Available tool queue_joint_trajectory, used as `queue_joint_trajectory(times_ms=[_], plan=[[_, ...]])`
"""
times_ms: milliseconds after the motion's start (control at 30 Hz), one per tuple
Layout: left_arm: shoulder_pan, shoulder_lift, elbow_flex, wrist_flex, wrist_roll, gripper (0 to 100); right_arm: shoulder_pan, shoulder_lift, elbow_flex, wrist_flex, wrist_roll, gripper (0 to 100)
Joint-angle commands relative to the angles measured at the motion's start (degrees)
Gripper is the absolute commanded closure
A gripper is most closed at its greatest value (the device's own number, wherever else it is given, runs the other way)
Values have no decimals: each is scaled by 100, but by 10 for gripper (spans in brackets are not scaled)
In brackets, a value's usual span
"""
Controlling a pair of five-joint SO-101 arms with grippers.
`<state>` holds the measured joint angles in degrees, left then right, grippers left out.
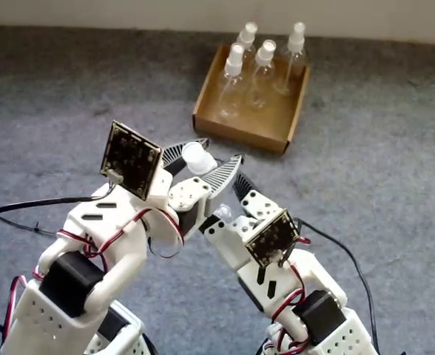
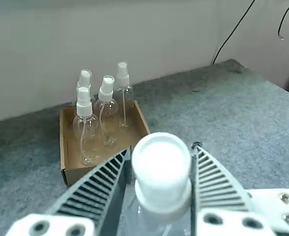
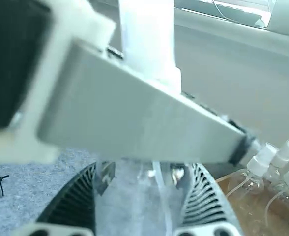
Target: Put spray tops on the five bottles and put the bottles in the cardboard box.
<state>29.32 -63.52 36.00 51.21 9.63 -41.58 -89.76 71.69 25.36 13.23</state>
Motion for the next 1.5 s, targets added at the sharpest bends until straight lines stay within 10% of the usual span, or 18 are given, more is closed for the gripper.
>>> queue_joint_trajectory(times_ms=[0, 367, 767, 1467], plan=[[66, -22, -462, 149, -35, 761, -40, -48, -101, -22, 53, 995], [4, -31, -1719, 624, -589, 756, 31, -31, 110, -22, 53, 995], [-2237, -31, -2273, 1248, 53, 758, 1824, 1112, -57, -48, -360, 995], [-1200, 365, -1209, 1046, -352, 804, 110, -347, -831, 1560, -527, 995]])
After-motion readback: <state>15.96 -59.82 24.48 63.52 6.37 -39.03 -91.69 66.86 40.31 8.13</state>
